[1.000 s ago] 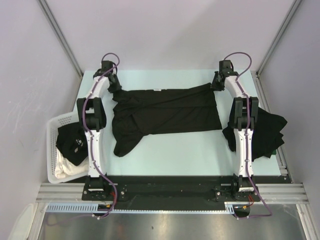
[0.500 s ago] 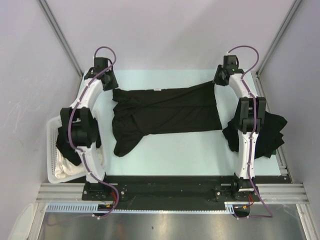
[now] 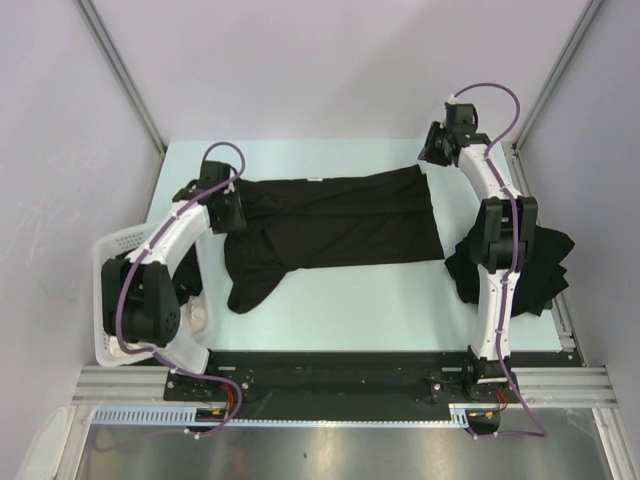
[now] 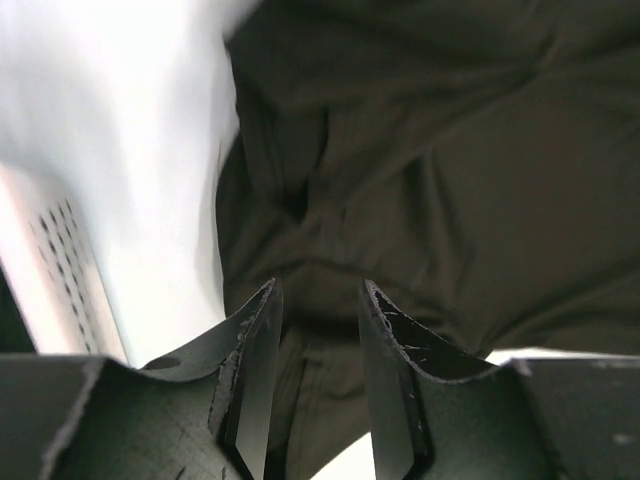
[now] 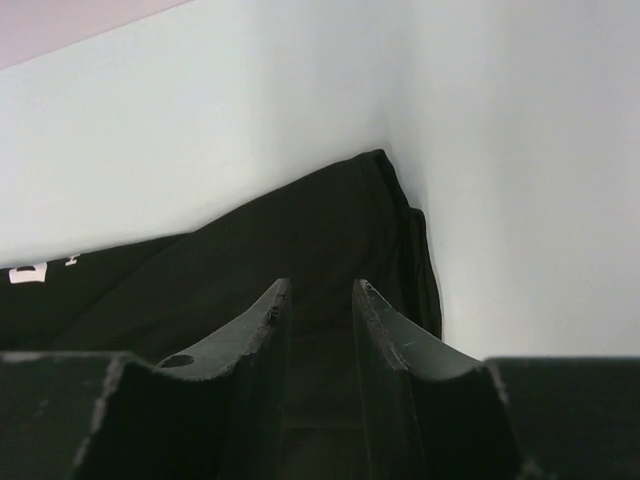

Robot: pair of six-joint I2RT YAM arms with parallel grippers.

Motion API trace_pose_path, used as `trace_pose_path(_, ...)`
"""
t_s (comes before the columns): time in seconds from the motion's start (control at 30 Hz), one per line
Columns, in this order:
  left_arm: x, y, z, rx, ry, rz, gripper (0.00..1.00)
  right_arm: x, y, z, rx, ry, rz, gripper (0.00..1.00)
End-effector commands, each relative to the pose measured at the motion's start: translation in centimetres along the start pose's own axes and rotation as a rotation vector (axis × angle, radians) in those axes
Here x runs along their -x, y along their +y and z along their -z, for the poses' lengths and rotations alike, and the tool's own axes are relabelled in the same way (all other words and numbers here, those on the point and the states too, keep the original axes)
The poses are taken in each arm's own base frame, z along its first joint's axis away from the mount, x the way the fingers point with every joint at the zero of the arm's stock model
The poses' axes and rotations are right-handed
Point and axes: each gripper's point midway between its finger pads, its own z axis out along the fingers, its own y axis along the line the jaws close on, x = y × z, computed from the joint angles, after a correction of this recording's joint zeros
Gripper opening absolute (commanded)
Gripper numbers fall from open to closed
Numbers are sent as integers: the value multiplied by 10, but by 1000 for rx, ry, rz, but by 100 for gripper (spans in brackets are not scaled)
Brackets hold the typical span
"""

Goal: Fold and stack the t-shirts
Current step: Fold the tshirt

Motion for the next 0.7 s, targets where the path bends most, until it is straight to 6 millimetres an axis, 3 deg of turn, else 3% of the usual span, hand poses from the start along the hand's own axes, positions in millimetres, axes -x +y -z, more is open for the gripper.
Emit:
trace_pose_path(0.0,-19,0,11,0,-20,12,42,32,17,35,33,-65,28,36)
trace_pose_path(0.23,-42,1,0,3,17,14,45,44,32,81,66,-125,54,37)
trace_pose_path(0.5,-24,-3,-15,20,-8,-14,45,41,43,114,91,-139,76,37)
trace_pose_path(0.67,-23,-12,-33,19,32,-34,45,34,39,129,74,-136,98,37)
